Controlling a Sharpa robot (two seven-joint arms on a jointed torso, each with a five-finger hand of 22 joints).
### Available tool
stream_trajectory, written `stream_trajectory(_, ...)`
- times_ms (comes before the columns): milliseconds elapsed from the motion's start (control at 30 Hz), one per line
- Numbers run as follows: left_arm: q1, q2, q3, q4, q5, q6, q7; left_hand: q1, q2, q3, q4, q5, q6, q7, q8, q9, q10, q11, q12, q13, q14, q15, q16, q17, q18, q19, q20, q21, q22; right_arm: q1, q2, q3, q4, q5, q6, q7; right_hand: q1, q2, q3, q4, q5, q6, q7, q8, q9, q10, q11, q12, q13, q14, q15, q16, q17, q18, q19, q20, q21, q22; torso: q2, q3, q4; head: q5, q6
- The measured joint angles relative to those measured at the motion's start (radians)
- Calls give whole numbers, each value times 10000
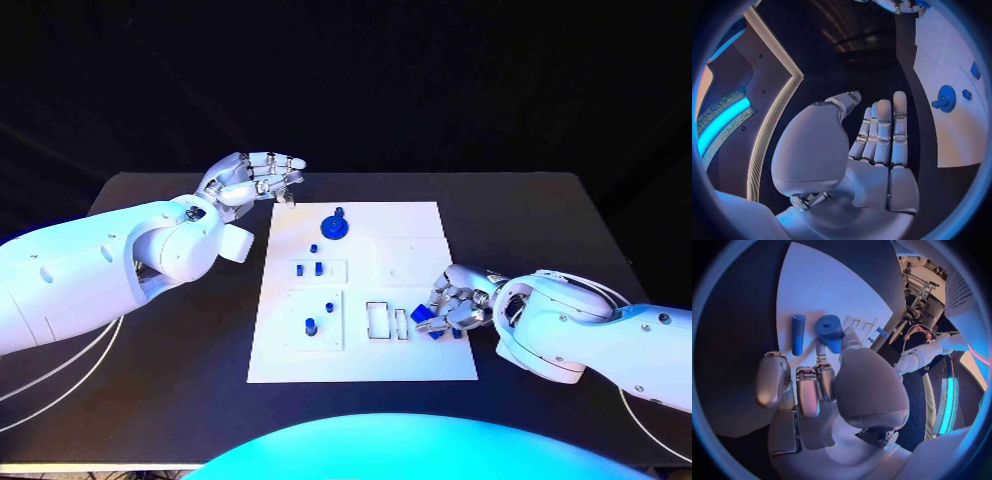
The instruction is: Assemble the parts on the task board
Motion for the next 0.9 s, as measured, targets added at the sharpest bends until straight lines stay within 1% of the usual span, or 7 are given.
stream_trajectory(67, 0, -2, 0, 6, 0, 0, -1, 0, 0, 0, 0, 0, 0, 0, 0, 0, 0, 0, 0, 0, 0, 0, 0, 0, 0, 0, 0, 0, 0, 0, -23, -8, 21, 99, -79, -5, 49, 57, -86, 23, 0, 72, -30, 23, -115, 97, -3, 46, 0, -15, -57, 0, 0, 0, 0, 0, 63, 0, 0, 1, 0, 5, 0)
stream_trajectory(200, 0, -6, 0, 17, -1, 0, -4, 0, 0, 0, 0, 0, 0, 0, 0, 0, 0, 0, 0, -12, 0, 0, 0, 1, 0, 0, 0, 0, -10, 35, -80, -45, 73, 434, -249, -8, -151, 386, -195, -1, -1, 175, -69, 55, -139, 144, -50, 202, -1, -1, -72, 35, 0, 1, 34, -35, 159, 0, 0, 1, 2, 12, 9)
stream_trajectory(267, 0, -7, 0, 17, -1, 0, -8, 0, 0, 0, 0, 0, 0, 0, 0, 0, 0, 0, 0, -12, 0, 0, 0, 1, 0, 0, 0, 0, -10, 81, -106, -75, 122, 682, -316, -10, -189, 460, -223, 25, -1, 174, -70, 48, -161, 144, -52, 241, -1, -1, -72, 35, -1, 0, 34, -35, 203, 0, -4, 1, 0, 23, 10)
stream_trajectory(367, 0, -6, 0, 17, -1, 0, -14, 0, 0, 0, 0, 0, 0, 0, -1, 0, 0, 0, 0, -12, 0, 0, 0, -5, 0, 0, 0, 0, -10, 157, -128, -85, 217, 982, -390, -9, -281, 573, -280, 23, -4, 202, -42, 48, -159, 160, -68, 241, -1, -1, -72, 35, -1, -155, 34, -35, 267, -1, -10, -3, 0, 25, 28)
stream_trajectory(533, 2, 3, 0, 17, -2, 0, -21, 0, 0, 0, 0, 0, 0, 0, -1, -7, -37, 37, 40, -12, 0, 0, 0, -9, -1, 38, 38, -38, -10, 339, -166, -64, 397, 1459, -546, 34, -398, 689, -359, 25, -6, 212, -32, 50, -157, 160, -68, 341, -1, 1, -142, 74, -1, -156, 55, -55, 391, 8, -19, -11, -6, 8, 60)
stream_trajectory(633, 2, 3, 0, 17, -3, -1, -22, 0, 0, -19, 19, 0, 0, 0, 33, -8, -37, 37, 40, -21, 0, 0, 0, -8, -1, 38, 37, -38, -18, 378, -128, -64, 466, 1661, -617, 66, -412, 727, -361, 25, -6, 213, -31, 50, -156, 160, -68, 341, -2, 1, -142, 74, -1, -155, 70, -70, 391, 8, -20, -14, -7, -3, 80)
stream_trajectory(900, 0, 12, 0, 19, -3, -4, -24, 0, 0, -29, 29, 0, 1, 0, 35, -8, -73, 0, 40, -22, 0, 0, 0, -18, -1, 37, 37, -38, -19, 400, 455, -65, 365, 2188, -655, 188, -410, 832, -401, 11, -25, 247, 4, 51, -156, 160, -67, 423, -2, 0, -142, 73, -2, -155, 70, -70, 429, 7, -19, -12, -4, 1, 103)
